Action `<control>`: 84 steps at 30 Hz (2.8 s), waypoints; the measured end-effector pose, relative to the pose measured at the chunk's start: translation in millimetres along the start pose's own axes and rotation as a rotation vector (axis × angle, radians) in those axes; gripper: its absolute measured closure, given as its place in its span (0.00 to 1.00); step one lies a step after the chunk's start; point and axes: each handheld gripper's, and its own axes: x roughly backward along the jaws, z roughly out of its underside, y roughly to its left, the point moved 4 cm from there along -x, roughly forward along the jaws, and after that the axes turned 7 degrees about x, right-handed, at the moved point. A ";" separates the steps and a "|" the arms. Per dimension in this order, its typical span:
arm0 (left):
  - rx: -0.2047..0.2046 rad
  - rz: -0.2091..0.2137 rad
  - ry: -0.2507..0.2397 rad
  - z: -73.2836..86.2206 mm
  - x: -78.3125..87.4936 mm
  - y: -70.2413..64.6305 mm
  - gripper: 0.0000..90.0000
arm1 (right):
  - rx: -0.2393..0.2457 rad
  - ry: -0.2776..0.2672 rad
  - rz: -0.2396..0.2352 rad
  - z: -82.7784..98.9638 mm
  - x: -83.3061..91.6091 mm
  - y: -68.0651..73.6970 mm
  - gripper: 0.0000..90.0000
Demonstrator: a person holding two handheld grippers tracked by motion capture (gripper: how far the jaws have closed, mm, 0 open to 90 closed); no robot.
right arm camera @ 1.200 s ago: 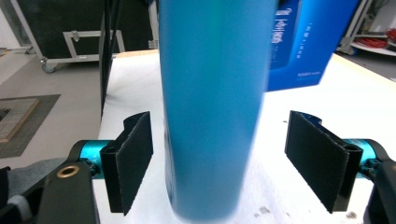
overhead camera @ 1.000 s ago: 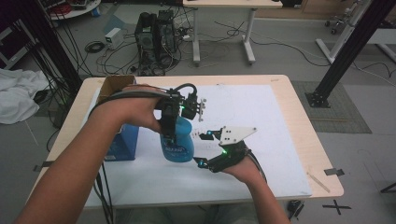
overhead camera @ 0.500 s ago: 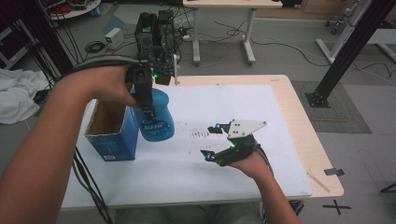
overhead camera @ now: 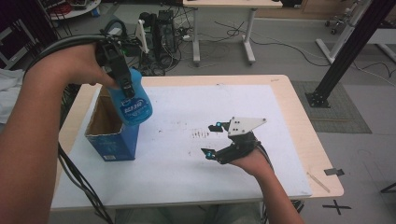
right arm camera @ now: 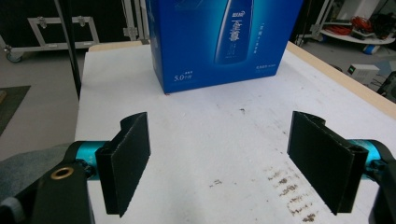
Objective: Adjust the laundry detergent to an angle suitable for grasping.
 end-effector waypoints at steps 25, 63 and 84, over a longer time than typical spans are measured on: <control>0.289 -0.010 -0.009 42.2 16.0 51.2 0.43 | -0.018 0.136 -0.021 -6.3 6.6 -20.2 0.14; 0.382 0.050 0.056 44.4 -88.4 76.2 0.43 | -0.003 0.256 -0.016 -6.9 28.0 -22.2 0.14; 0.322 0.087 0.106 42.4 -150.4 79.3 0.43 | -0.002 0.249 -0.018 -2.7 24.1 -20.6 0.14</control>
